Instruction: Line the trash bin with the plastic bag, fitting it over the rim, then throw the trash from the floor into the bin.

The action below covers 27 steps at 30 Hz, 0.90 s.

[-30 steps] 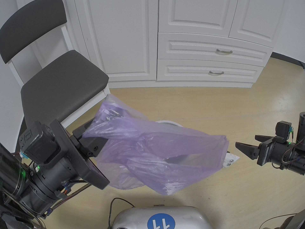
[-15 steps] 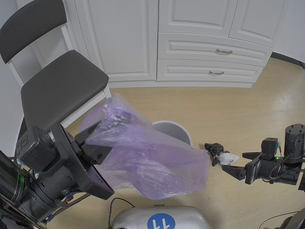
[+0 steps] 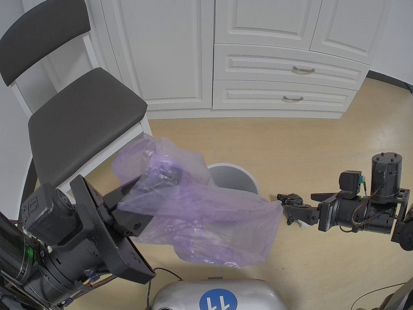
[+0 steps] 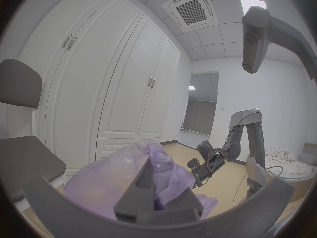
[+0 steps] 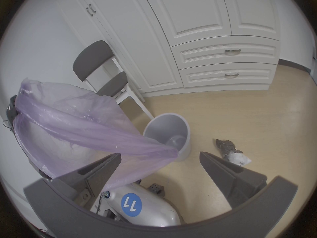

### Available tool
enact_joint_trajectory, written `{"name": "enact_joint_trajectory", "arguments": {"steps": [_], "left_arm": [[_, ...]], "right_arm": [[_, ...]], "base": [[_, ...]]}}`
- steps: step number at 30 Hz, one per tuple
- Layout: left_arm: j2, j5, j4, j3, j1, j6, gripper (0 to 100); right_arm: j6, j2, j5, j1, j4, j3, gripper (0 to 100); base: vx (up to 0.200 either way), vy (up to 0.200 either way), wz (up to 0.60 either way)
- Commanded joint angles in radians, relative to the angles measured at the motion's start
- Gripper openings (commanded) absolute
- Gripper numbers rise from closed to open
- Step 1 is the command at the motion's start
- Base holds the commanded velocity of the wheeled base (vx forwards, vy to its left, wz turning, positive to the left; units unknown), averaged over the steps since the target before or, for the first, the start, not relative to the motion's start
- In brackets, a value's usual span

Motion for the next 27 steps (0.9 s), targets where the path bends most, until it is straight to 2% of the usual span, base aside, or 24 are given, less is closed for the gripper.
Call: {"name": "enact_joint_trajectory", "arguments": {"steps": [1,18,27], "left_arm": [[-0.011,0.001,-0.001,-0.002,0.0,0.002,0],[-0.014,0.001,-0.001,-0.02,-0.004,-0.009,0],[-0.02,0.001,-0.002,-0.029,-0.047,-0.014,0]], "right_arm": [[0.0,0.068,0.064,-0.047,-0.009,-0.02,100],[-0.005,0.117,0.079,-0.044,-0.011,-0.023,100],[0.0,0.204,0.081,-0.044,-0.014,-0.041,100]], "base": [[0.0,0.0,0.0],[0.0,0.0,0.0],[0.0,0.0,0.0]]}}
